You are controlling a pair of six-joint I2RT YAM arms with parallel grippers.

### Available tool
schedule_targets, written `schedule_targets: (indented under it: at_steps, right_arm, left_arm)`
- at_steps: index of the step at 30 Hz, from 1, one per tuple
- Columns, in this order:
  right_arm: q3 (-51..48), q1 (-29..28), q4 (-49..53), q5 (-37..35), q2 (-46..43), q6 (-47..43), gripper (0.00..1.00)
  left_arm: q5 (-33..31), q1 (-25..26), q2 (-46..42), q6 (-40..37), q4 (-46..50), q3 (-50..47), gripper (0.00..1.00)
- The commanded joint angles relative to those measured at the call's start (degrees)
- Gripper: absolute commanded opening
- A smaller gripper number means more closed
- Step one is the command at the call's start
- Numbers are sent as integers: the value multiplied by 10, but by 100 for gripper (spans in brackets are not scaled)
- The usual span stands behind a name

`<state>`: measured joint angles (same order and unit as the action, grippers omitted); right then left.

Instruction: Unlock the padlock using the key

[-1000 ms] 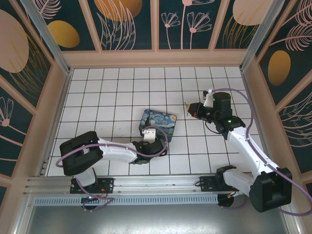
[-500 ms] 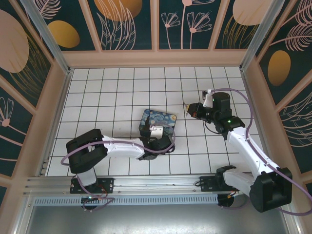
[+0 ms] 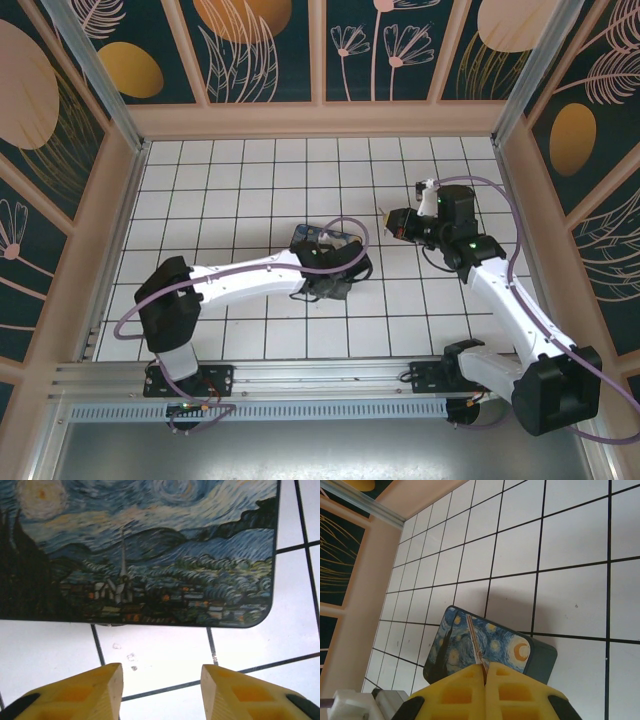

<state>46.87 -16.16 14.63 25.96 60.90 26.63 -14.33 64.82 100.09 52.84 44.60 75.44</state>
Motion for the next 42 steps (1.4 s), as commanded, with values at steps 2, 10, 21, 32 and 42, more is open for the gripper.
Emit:
schedule_targets:
  at_steps: [2,10,21,32,42]
  right_arm:
    - [4,3,-16,10,-3,-8,0]
    - [6,3,-25,13,8,-6,0]
    - [13,-6,-26,3,7,5,0]
    - [9,-15,-29,-1,9,10,0]
    - [3,-19,-22,-8,2,2,0]
  left_arm:
    - [4,1,-60,65,-62,-124,47]
    - [-100,2,-66,54,-302,-248,48]
    - [-138,2,5,75,-345,-265,45]
    - [-164,1,20,43,-391,-279,41]
    - [-152,2,2,30,-236,-176,15]
